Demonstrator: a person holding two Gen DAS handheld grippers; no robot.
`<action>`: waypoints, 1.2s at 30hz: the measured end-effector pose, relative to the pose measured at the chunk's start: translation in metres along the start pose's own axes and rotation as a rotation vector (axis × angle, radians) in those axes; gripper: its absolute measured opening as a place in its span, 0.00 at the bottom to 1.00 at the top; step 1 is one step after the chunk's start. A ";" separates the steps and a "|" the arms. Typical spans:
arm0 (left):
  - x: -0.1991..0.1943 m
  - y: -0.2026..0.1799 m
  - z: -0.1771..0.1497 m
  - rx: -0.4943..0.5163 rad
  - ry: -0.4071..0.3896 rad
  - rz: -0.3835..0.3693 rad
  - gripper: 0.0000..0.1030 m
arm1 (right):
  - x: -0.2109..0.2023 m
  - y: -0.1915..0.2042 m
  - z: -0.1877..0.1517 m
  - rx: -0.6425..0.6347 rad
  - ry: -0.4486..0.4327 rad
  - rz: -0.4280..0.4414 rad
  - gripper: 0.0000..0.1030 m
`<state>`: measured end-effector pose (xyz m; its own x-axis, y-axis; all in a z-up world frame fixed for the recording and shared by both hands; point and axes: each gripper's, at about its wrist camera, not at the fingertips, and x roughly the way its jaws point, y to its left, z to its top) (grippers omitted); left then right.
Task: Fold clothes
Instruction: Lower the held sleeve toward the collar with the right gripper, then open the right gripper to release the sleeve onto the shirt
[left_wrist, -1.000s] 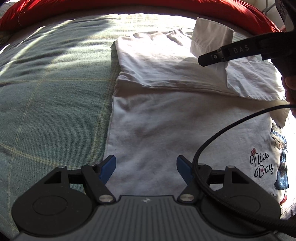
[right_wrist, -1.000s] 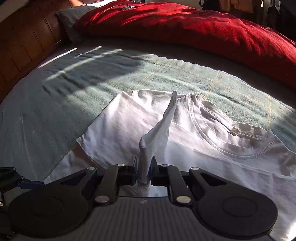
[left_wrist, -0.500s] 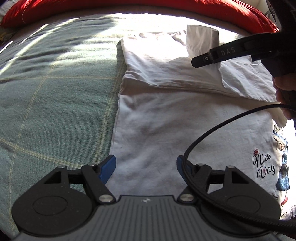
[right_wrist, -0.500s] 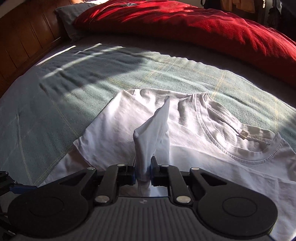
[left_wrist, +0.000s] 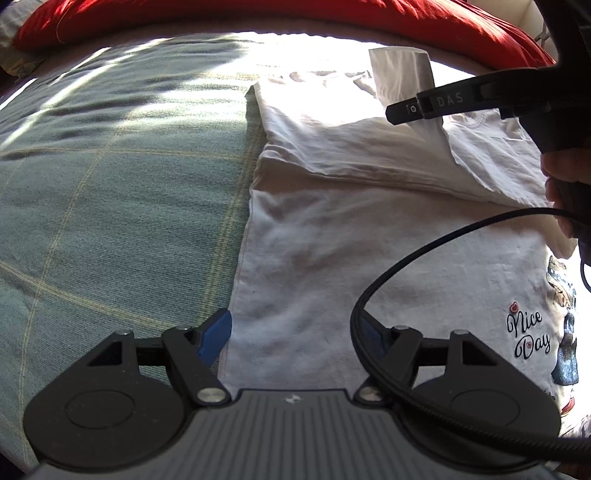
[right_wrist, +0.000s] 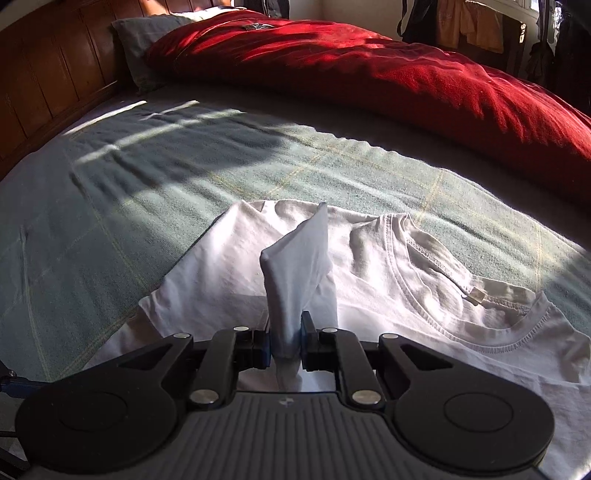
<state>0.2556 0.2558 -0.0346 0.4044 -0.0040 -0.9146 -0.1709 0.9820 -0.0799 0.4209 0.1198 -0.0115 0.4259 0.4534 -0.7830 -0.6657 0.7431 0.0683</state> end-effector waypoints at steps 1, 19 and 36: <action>0.000 0.001 0.000 -0.004 0.001 0.000 0.70 | -0.004 0.000 0.001 0.000 -0.020 -0.013 0.16; -0.003 0.019 -0.013 -0.016 0.018 0.038 0.70 | 0.006 0.029 -0.013 -0.062 0.045 -0.002 0.52; -0.013 -0.024 0.041 0.088 -0.070 0.042 0.70 | -0.091 -0.059 -0.074 -0.053 0.015 -0.135 0.53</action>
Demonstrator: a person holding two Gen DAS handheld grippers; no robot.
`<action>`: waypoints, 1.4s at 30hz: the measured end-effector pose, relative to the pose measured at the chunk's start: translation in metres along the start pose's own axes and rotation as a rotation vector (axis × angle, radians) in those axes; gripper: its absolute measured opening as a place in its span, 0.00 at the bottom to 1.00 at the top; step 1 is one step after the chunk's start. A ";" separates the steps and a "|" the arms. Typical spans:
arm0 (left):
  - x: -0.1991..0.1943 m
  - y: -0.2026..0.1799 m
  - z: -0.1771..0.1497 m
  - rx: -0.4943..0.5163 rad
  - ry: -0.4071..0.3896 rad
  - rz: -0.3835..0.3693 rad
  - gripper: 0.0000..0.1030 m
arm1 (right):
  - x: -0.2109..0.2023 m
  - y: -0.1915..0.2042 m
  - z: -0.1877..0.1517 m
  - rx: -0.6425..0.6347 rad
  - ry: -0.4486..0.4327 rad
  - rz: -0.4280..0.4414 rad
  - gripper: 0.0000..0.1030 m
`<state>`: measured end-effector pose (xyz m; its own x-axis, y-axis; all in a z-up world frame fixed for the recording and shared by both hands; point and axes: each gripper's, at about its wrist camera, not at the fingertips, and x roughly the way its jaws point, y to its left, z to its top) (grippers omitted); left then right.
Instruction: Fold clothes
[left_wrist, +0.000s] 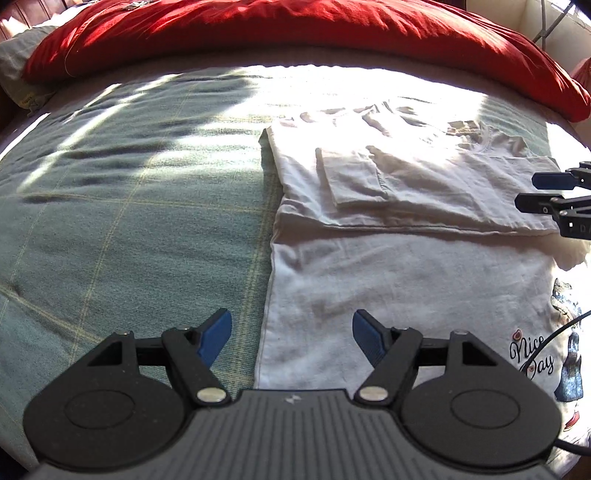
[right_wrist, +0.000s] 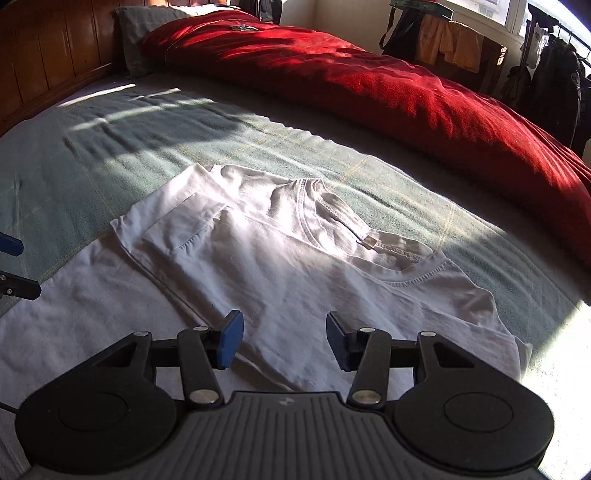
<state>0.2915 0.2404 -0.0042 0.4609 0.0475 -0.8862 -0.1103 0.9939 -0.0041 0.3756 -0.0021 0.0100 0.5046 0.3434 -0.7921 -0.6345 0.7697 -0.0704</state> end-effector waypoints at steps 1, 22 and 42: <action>0.004 -0.012 0.008 0.029 -0.014 -0.018 0.70 | -0.008 -0.012 -0.011 0.021 0.002 -0.031 0.53; 0.095 -0.243 0.094 0.236 -0.087 -0.396 0.70 | -0.023 -0.133 -0.143 0.305 -0.019 -0.311 0.60; 0.115 -0.320 0.154 0.219 0.067 -0.655 0.70 | -0.033 -0.119 -0.137 0.254 -0.165 -0.031 0.62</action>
<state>0.5155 -0.0569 -0.0330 0.3160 -0.5684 -0.7597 0.3556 0.8133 -0.4606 0.3545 -0.1792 -0.0386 0.6229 0.3841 -0.6815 -0.4608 0.8842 0.0772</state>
